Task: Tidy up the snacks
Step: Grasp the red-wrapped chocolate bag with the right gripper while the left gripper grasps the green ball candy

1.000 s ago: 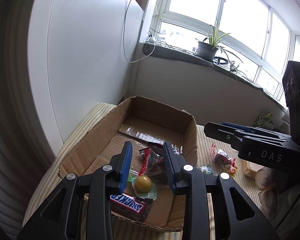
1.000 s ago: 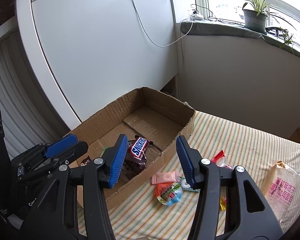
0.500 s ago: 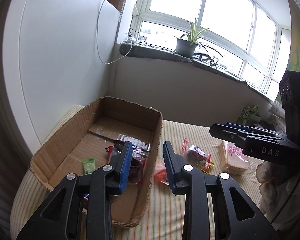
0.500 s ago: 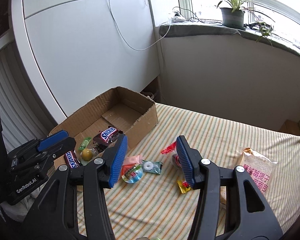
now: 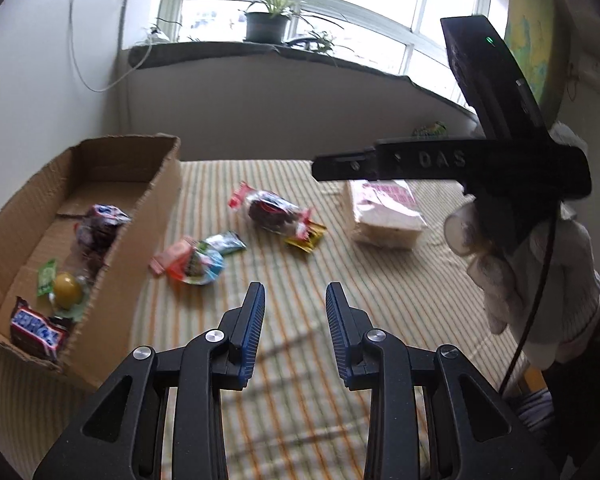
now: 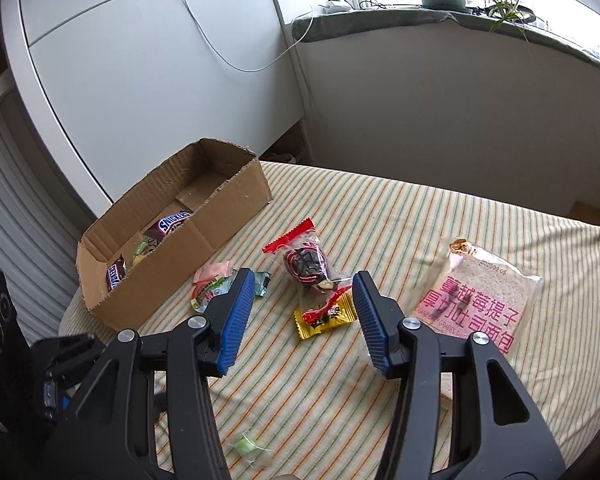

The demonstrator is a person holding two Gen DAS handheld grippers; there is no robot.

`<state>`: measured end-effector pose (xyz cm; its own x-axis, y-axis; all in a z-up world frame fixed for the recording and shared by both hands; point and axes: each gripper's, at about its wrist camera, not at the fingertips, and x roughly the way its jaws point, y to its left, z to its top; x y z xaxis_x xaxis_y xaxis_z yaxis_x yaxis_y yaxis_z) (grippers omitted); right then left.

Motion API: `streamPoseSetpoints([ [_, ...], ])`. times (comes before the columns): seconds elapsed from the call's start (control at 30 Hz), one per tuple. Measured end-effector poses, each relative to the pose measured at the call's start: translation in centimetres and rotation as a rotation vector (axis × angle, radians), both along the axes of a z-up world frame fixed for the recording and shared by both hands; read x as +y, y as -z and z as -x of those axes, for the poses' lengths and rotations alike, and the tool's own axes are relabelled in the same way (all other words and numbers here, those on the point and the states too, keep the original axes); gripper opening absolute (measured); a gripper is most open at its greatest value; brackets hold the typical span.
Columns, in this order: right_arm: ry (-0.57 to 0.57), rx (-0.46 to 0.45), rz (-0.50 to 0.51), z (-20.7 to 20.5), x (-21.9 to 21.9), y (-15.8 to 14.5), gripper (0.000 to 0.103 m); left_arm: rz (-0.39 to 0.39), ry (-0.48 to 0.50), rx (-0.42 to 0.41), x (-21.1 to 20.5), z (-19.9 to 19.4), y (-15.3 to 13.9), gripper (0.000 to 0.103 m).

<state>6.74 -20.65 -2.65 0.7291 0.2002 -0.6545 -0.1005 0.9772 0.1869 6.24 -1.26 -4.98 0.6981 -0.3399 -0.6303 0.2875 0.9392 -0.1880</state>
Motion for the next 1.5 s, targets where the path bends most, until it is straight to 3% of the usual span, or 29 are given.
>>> streamPoseSetpoints([
  [0.1, -0.006, 0.009, -0.065, -0.2, -1.1, 0.2, 0.053, -0.004, 0.054, 0.018, -1.8, 0.6, 0.8, 0.049],
  [0.23, -0.020, 0.019, -0.074, -0.7, -1.1, 0.6, 0.053, -0.016, 0.097, 0.041, -3.4, 0.9, 1.5, 0.049],
  [0.3, -0.020, 0.033, -0.069, -1.3, -1.0, 1.0, 0.060, -0.037, 0.104, 0.053, -4.0, 0.9, 2.0, 0.049],
  [0.63, -0.009, 0.087, -0.022, -4.8, 0.0, 3.0, 0.061, -0.069, 0.076, 0.081, -4.3, 0.8, 3.3, 0.049],
  [1.13, 0.003, 0.172, 0.060, -8.5, 2.1, 6.1, 0.061, -0.088, 0.051, 0.058, -4.2, 1.0, 3.4, 0.026],
  [1.5, 0.022, 0.155, 0.071, -8.6, 2.2, 6.2, 0.039, -0.068, 0.053, 0.064, -4.2, 0.8, 3.3, 0.023],
])
